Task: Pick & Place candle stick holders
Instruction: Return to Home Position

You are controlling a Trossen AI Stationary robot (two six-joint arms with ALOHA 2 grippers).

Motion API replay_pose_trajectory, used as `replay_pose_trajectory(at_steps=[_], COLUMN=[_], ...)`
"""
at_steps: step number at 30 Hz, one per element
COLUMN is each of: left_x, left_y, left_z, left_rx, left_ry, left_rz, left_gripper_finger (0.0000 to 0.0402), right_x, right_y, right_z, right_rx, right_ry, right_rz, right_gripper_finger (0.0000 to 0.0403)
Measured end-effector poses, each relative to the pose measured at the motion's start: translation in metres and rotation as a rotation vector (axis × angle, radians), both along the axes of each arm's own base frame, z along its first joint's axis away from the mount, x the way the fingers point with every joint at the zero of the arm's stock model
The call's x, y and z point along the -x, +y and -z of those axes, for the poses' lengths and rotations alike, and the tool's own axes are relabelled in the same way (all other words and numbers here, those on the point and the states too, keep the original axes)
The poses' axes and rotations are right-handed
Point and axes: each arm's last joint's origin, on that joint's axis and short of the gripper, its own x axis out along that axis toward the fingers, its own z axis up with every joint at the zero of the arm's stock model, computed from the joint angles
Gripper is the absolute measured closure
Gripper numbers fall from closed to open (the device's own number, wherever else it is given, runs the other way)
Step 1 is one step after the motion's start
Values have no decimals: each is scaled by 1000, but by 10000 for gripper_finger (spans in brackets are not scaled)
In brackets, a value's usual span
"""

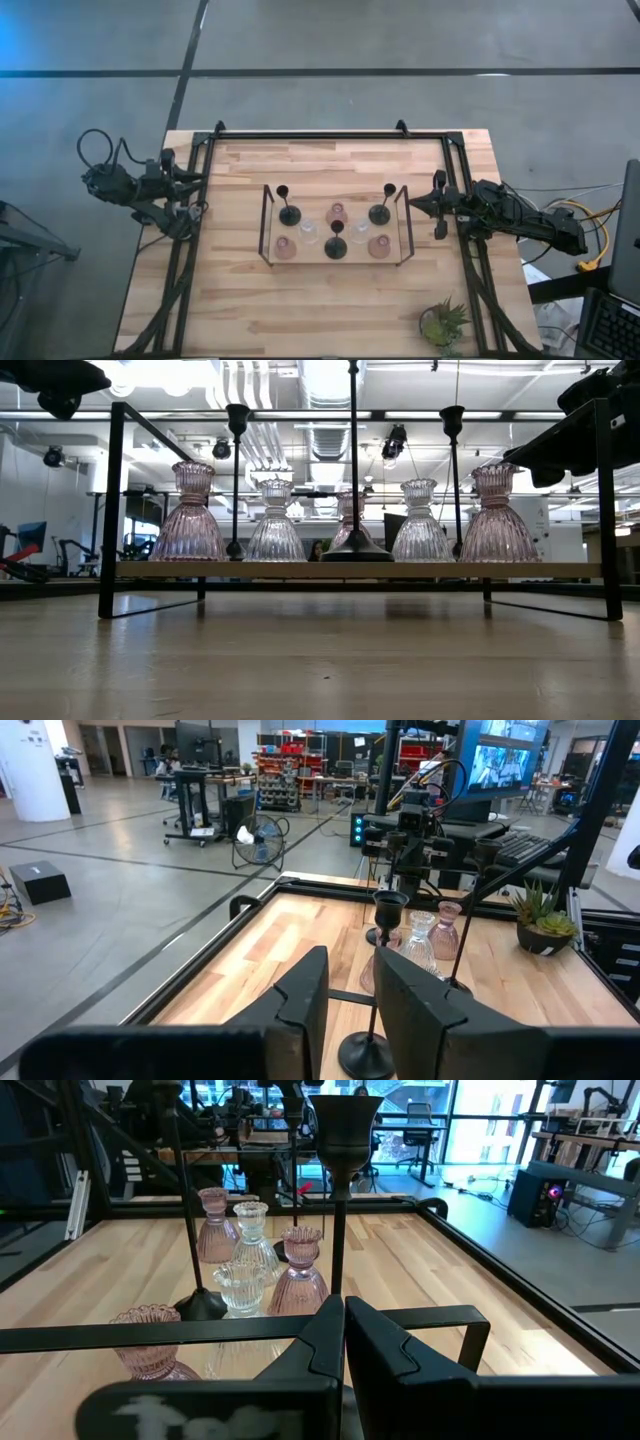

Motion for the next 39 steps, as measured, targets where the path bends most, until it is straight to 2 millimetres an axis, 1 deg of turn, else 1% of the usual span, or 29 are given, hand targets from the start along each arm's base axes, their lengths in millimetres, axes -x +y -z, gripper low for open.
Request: replay_pose_trajectory(at_steps=[9, 12, 15, 18, 20, 22, 24, 26, 28, 31, 35, 39], left_x=[0, -1, -1, -1, -4, -7, -11, -18, -24, -32, -47, -56], left_y=[0, 0, 0, -1, -4, -8, -12, -14, -17, -20, -27, -34], left_z=[-2, -9, -18, -28, -31, -29, -23, -12, -2, 6, 29, 52], left_rx=[28, 79, 64, 83, 50, -41, -121, -135, -108, -50, 72, 70], left_ry=[-21, -98, -169, -284, -344, -372, -379, -365, -359, -387, -395, -332], left_rz=[-3, -4, -1, 26, 75, 147, 187, 187, 184, 172, 200, 273], left_gripper_finger=[314, 314, 314, 314, 314, 314, 314, 314, 314, 314, 314, 314], right_x=[0, 0, 0, 0, 0, 0, 0, 0, 0, 0, 0, 0], right_y=[0, 0, 0, 0, 0, 0, 0, 0, 0, 0, 0, 0], right_z=[0, 0, 0, 0, 0, 0, 0, 0, 0, 0, 0, 0], right_rx=[0, 0, 0, 0, 0, 0, 0, 0, 0, 0, 0, 0], right_ry=[0, 0, 0, 0, 0, 0, 0, 0, 0, 0, 0, -1], right_rz=[0, 0, 0, 0, 0, 0, 0, 0, 0, 0, 0, 0], right_gripper_finger=[394, 394, 394, 394, 394, 394, 394, 394, 394, 394, 394, 394])
